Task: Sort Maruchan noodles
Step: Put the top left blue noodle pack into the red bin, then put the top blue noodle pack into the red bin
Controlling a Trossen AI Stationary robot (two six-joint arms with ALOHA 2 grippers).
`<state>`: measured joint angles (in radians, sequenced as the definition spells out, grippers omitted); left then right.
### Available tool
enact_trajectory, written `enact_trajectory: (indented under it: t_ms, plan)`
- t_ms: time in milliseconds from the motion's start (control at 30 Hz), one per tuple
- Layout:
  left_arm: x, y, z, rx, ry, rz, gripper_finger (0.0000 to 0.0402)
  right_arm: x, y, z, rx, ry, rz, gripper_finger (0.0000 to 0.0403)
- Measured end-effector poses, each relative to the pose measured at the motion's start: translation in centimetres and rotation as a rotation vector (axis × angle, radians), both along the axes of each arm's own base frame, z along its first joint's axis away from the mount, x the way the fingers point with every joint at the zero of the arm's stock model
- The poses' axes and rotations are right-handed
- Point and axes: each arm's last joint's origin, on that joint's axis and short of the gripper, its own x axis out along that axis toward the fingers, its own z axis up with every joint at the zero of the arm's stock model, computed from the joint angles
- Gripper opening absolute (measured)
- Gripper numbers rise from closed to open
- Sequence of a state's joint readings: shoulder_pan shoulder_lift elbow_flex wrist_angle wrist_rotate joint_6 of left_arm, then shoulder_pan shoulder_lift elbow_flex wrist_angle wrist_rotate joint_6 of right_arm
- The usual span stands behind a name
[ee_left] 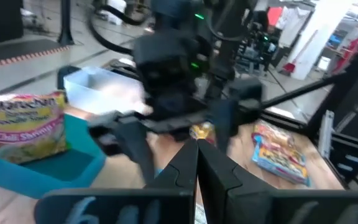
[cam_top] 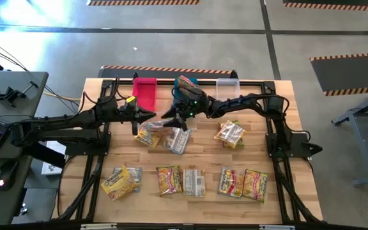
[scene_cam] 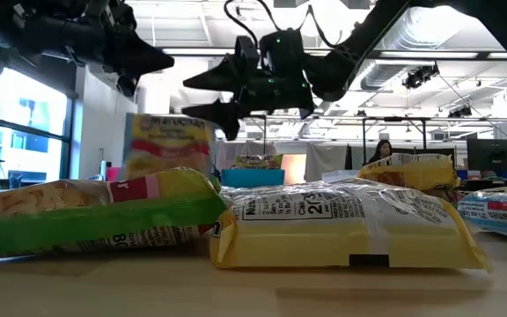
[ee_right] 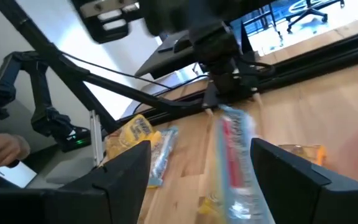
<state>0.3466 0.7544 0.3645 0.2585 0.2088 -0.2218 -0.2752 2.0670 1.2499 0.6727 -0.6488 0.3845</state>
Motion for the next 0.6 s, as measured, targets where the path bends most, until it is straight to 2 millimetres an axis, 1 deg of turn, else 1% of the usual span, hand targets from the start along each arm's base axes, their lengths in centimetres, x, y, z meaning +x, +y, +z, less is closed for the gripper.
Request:
enact_trajectory:
  t_ms: [133,300,467,600]
  plan:
    - [0.0,0.1,0.0,-0.008,0.003,0.012,0.0000,0.3,0.9,0.0,-0.004,0.002,-0.007,0.0255]
    - [-0.1,0.1,-0.6,-0.078,0.054,0.029,0.0010,0.3,1.1,-0.1,-0.006,0.009,-0.007,0.0254]
    - [-0.6,0.1,-2.2,-0.131,0.223,0.059,0.0055,0.2,1.1,-0.7,-0.032,0.059,-0.004,0.0254]
    - [-1.2,0.3,-3.2,-0.248,0.312,0.131,0.0100,0.0,0.9,-0.8,-0.016,0.073,0.030,0.0254]
